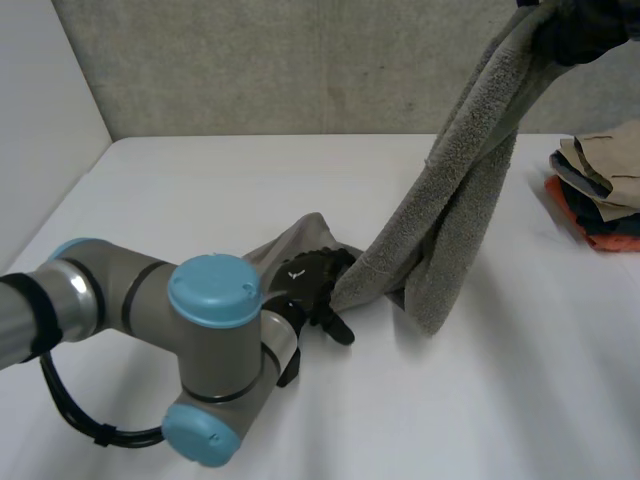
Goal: Fold the laundry.
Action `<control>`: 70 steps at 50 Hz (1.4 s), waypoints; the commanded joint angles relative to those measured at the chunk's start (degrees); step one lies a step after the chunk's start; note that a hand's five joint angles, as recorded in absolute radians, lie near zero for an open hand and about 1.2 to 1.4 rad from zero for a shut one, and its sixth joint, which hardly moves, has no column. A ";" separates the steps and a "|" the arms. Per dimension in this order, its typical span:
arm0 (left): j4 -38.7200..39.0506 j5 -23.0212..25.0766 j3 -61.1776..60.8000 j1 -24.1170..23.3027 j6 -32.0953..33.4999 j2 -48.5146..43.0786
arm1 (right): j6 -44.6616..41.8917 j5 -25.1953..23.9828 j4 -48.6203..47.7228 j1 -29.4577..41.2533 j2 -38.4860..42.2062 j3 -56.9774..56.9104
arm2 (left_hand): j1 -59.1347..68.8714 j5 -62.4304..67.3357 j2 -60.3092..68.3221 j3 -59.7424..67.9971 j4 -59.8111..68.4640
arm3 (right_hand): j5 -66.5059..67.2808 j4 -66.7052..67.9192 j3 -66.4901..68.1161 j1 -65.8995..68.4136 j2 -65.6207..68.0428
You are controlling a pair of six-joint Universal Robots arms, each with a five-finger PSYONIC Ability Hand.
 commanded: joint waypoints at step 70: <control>33.09 2.07 -6.14 20.99 52.44 14.04 | -17.03 4.34 -46.29 5.81 30.33 9.81 | 62.82 62.34 62.35 62.51 62.44 | 13.80 11.97 12.27 24.41 12.89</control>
